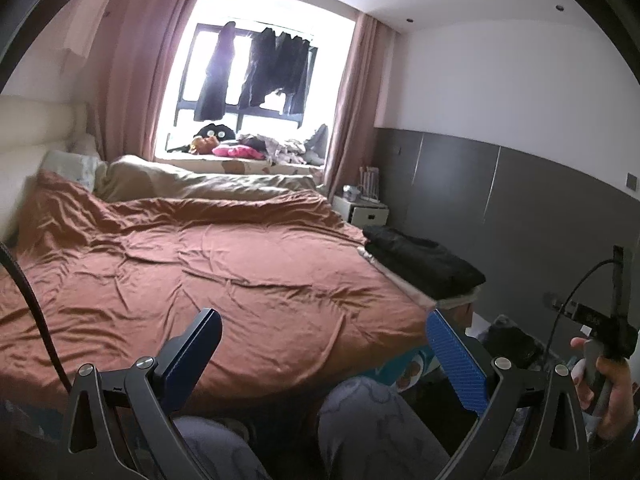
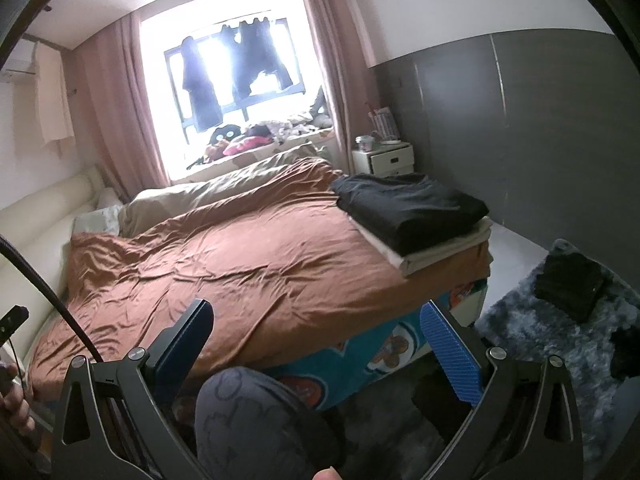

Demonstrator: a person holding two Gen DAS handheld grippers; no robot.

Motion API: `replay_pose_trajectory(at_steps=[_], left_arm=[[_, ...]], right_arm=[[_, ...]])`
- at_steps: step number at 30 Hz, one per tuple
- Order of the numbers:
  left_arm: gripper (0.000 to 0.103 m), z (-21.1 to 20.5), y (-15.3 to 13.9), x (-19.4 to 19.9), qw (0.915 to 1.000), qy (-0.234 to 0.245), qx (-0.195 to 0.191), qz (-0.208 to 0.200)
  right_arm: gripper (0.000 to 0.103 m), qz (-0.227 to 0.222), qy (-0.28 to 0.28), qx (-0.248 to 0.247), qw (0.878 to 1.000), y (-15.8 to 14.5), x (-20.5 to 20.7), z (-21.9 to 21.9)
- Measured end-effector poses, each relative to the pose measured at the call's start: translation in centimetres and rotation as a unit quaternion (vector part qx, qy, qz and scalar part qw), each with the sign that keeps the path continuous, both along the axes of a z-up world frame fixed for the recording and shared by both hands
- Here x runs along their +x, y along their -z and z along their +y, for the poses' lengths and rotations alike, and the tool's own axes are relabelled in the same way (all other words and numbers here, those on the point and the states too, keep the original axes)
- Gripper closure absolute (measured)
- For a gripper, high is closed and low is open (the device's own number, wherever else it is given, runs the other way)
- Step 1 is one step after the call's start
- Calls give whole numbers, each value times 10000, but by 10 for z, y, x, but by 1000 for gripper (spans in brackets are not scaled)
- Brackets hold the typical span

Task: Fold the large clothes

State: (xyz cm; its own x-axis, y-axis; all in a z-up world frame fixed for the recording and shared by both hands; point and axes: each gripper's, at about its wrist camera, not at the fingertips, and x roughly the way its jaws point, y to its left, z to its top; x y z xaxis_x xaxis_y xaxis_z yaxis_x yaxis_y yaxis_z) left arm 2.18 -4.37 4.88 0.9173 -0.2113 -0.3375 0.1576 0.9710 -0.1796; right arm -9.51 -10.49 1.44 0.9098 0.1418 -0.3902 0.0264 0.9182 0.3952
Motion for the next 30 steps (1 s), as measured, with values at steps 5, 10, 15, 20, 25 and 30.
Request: replay_pose_trajectory(at_steps=[5,10,15,20,25,30], left_arm=[[0,-8,13,-17,9999,-117,-50,6],[0,-14,17,-32,9997,-193,30,-110],[0,-10,17,-40,9994,-298,-13,-199],[0,-6,18,-44,9991,-386,-33,-173],[0,-5,17,-45,9989,-443,-1,-168],[0,-6,17,-45,9987,-485,38,-177]], right_arm=[[0,-3,-97,-89,9999,9,-13,14],[0,38,-197,-64,9998,10,-17,17],[0,34,-186,-61,9998,9,-23,21],[0,21,-205,-128,9997,8,-27,29],[0,12,-193,-114,9997,10,-30,40],[0,17,-262,-160,9995,11,-27,45]])
